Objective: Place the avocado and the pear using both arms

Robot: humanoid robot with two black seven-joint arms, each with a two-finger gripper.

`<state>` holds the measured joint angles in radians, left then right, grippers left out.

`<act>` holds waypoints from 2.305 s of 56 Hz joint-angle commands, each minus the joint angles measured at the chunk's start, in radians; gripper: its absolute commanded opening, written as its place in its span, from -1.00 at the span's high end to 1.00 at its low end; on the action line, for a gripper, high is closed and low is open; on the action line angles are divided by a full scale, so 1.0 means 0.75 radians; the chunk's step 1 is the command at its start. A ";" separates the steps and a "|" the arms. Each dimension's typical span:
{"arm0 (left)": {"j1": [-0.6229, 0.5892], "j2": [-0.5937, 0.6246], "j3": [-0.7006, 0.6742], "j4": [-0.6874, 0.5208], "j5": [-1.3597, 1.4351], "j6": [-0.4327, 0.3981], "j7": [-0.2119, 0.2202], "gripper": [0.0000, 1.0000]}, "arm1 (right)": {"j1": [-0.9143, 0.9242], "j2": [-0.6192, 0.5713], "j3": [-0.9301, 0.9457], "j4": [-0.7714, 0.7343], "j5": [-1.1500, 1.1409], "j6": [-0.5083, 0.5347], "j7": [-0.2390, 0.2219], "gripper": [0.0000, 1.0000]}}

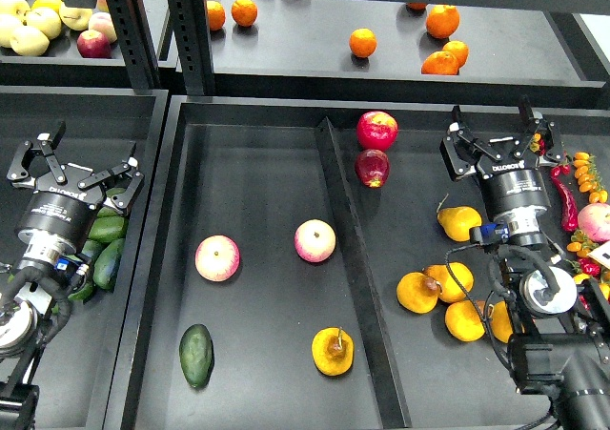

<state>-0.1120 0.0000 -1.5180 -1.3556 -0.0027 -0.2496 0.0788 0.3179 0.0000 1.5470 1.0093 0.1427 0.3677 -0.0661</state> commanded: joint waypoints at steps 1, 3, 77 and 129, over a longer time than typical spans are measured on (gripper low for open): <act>0.000 0.000 -0.009 0.002 0.002 -0.043 0.001 -1.00 | 0.000 0.000 -0.003 0.000 0.000 0.005 0.000 -0.99; 0.000 0.000 -0.009 0.002 0.006 -0.052 0.001 -1.00 | 0.000 0.000 -0.005 0.000 0.000 0.007 0.000 -0.99; -0.249 0.057 0.146 0.069 -0.146 -0.011 0.546 -1.00 | 0.010 0.000 -0.021 -0.049 0.006 0.005 -0.022 -0.99; -1.395 0.798 2.177 0.147 -0.154 -0.178 0.546 -1.00 | 0.012 0.000 -0.009 -0.125 0.006 0.009 -0.022 -0.99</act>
<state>-1.1025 0.6340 -0.0235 -1.2567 -0.2434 -0.3342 0.4885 0.3296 0.0000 1.5381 0.9205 0.1472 0.3727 -0.0836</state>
